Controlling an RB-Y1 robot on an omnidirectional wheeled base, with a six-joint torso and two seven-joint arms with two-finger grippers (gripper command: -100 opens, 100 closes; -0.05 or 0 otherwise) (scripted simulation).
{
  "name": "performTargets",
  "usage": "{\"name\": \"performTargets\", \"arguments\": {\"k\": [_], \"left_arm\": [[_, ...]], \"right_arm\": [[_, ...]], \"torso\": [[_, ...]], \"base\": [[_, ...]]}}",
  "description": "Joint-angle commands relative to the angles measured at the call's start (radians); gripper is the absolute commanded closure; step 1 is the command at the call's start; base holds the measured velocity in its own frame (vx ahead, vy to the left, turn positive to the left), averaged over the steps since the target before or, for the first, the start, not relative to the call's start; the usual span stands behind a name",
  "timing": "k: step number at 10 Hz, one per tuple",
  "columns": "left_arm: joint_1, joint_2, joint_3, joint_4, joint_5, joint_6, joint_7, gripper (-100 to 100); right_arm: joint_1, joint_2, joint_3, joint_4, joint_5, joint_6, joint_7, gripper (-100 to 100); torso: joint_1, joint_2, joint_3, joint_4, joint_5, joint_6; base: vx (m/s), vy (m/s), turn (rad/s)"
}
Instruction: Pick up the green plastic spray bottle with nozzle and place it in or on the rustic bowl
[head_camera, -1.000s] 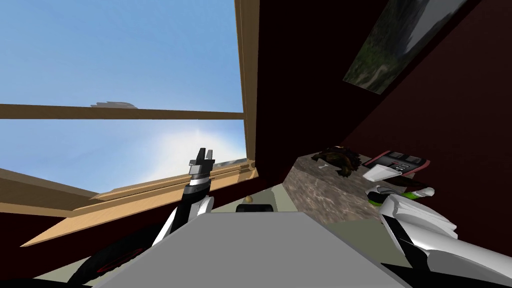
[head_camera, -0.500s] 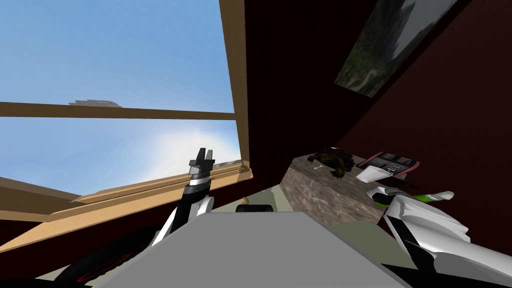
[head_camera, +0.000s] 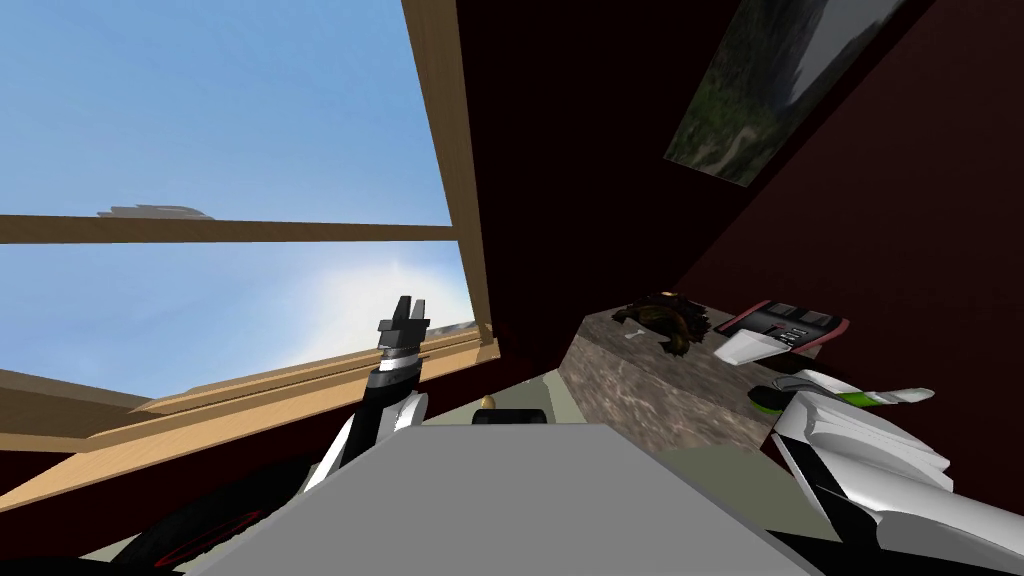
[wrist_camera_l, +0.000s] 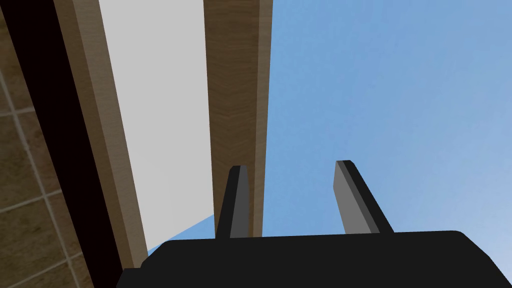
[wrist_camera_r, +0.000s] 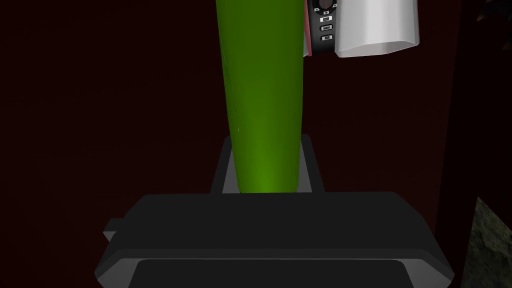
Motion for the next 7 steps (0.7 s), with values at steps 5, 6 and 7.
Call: {"name": "performTargets", "arguments": {"k": [5,6,7], "left_arm": [[0.0,0.0,0.0,0.0,0.0,0.0,0.0,0],[0.0,0.0,0.0,0.0,0.0,0.0,0.0,0],[0.0,0.0,0.0,0.0,0.0,0.0,0.0,0]], "right_arm": [[0.02,-0.014,-0.006,-0.016,-0.024,0.015,0.046,100],[0.02,-0.014,-0.006,-0.016,-0.024,0.015,0.046,100],[0.024,-0.019,-0.006,-0.02,-0.021,0.018,0.046,100]], "torso": [[-0.009,-0.003,-0.002,-0.001,-0.001,-0.002],[-0.011,-0.004,-0.002,-0.001,0.0,-0.003],[-0.012,-0.005,-0.003,-0.001,0.0,-0.003]], "base": [[0.037,-0.112,0.022],[0.059,-0.176,0.037],[0.072,-0.195,0.041]]}}
